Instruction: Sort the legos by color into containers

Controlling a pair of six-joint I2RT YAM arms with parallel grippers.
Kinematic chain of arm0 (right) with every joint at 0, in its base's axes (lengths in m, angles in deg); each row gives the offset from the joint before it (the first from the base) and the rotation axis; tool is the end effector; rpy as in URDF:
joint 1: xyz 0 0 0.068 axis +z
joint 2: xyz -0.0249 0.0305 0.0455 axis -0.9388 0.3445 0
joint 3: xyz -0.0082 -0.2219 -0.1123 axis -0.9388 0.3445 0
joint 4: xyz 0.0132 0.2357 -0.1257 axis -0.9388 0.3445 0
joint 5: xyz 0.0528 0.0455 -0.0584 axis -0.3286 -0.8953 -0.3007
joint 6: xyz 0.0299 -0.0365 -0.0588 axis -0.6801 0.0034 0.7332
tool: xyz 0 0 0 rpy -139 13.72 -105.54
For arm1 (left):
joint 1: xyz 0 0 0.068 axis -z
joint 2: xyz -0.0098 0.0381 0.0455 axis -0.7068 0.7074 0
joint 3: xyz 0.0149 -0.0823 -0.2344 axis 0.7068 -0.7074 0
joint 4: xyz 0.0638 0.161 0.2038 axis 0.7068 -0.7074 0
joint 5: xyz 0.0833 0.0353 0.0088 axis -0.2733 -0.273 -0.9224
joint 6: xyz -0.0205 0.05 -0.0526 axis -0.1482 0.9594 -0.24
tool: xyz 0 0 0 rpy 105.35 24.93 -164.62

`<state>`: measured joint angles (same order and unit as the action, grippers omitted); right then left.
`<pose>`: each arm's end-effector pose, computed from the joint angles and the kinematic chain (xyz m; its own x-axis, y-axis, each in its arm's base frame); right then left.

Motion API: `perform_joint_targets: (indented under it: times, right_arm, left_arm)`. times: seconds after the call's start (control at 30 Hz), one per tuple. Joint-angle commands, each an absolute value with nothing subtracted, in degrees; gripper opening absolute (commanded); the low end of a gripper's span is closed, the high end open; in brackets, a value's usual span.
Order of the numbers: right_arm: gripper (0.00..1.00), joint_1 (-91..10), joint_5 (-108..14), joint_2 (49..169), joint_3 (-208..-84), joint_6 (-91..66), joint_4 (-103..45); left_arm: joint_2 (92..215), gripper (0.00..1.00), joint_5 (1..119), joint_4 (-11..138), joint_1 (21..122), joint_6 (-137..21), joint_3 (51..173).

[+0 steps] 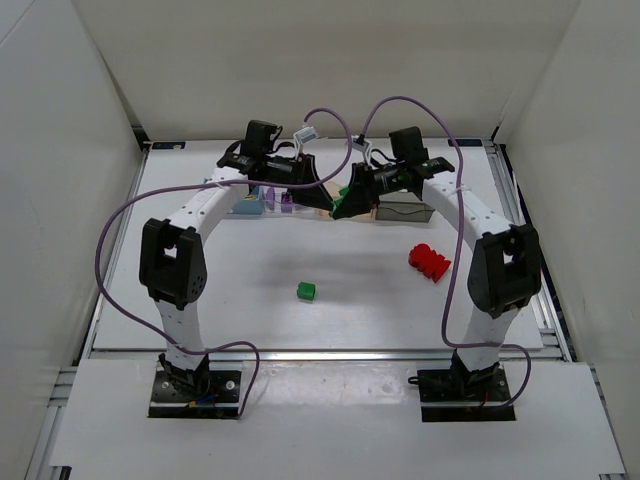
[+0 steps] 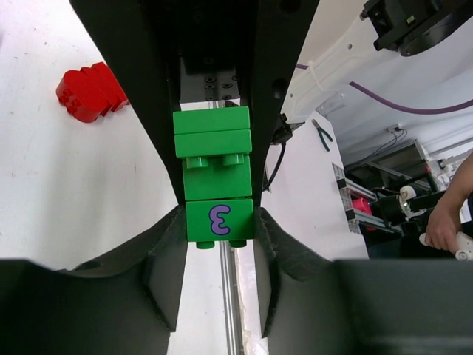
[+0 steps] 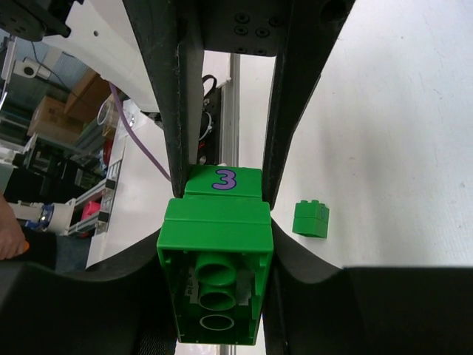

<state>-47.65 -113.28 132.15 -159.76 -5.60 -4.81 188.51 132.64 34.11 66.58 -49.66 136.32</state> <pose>0.3540 0.2104 0.2794 -0.5929 -0.2431 -0.7677 -0.7889 -0.0156 0.6143 0.3708 -0.2144 0.2829 -0.6531 0.2483 -0.7154 0.7132 -0.1158 -0.6913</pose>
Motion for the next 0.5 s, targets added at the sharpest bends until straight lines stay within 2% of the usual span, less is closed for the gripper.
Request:
perform_joint_targets:
  times: [0.0, 0.1, 0.13, 0.2, 0.3, 0.4, 0.47]
  right_arm:
    - [0.0, -47.5, -112.5, 132.8, -162.7, -5.2, -7.3]
    - [0.0, -47.5, -111.6, 132.7, -163.0, -5.3, -6.8]
    - [0.04, -47.6, -111.3, 132.7, -163.0, -5.3, -6.7]
    - [0.22, -47.6, -110.0, 132.3, -162.9, -5.0, -6.0]
    - [0.34, -47.6, -109.2, 131.8, -162.7, -4.7, -5.4]
    - [0.53, -47.6, -108.5, 131.5, -162.6, -4.3, -4.7]
    - [0.56, -47.6, -107.8, 131.3, -162.7, -4.3, -4.4]
  left_arm:
    - [187.9, 0.4, 135.2, 31.6, 68.2, -47.8, 138.7]
    - [188.0, 0.31, 135.7, 31.1, 68.4, -47.0, 138.7]
    - [187.9, 0.3, 135.8, 30.7, 68.3, -46.3, 138.8]
    - [187.6, 0.28, 135.3, 29.5, 68.4, -44.7, 138.7]
    - [187.7, 0.26, 135.0, 27.0, 68.4, -42.2, 138.8]
    - [187.6, 0.25, 134.8, 25.8, 68.3, -40.7, 138.9]
    - [187.6, 0.25, 134.5, 25.2, 68.3, -39.9, 138.9]
